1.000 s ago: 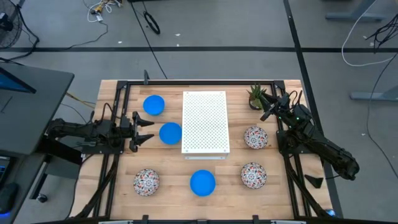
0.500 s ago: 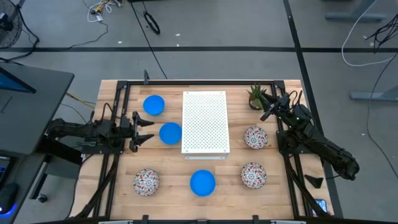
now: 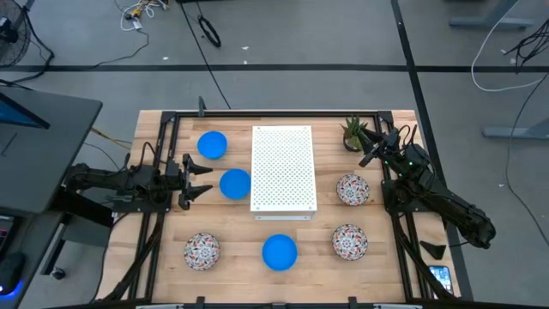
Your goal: Pick & Place Mini bowls
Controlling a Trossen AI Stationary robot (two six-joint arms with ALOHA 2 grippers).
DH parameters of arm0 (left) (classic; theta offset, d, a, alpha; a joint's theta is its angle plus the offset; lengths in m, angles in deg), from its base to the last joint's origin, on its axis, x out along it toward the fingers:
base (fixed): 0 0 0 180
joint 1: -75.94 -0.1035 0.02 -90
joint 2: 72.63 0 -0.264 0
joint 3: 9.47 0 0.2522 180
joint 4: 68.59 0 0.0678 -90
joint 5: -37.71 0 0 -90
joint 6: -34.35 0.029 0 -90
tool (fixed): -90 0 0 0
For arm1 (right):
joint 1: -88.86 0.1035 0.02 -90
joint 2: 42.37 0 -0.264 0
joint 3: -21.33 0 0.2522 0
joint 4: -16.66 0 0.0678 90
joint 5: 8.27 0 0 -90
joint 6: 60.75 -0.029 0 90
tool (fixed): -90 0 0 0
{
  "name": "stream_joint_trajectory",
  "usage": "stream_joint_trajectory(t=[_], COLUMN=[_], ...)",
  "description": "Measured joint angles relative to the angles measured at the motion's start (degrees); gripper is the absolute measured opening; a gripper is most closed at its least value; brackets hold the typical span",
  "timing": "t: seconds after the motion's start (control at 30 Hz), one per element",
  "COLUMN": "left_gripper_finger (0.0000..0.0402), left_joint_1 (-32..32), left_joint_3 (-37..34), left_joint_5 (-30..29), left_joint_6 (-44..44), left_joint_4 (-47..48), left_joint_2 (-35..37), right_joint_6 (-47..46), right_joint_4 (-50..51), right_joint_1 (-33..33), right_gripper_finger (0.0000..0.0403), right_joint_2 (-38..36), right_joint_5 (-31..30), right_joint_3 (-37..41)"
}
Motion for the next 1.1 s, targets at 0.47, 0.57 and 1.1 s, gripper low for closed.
stream_joint_trajectory(t=[0.47,0.57,1.1], left_gripper_finger=[0.0288,0.0288,0.0288], left_joint_1=[0.00,0.00,0.00], left_joint_3=[0.02,0.02,0.01], left_joint_5=[0.00,-0.01,0.00], left_joint_6=[0.01,0.01,0.01], left_joint_4=[0.00,0.02,0.00], left_joint_2=[0.00,0.00,0.01], right_joint_6=[0.01,0.02,0.47], right_joint_4=[0.02,0.02,-5.19], right_joint_1=[0.00,0.00,-0.02], right_gripper_finger=[0.0128,0.0128,0.0128], right_joint_2=[0.00,-0.01,-0.02], right_joint_5=[0.02,0.01,-1.58], right_joint_3=[0.00,0.00,-0.01])
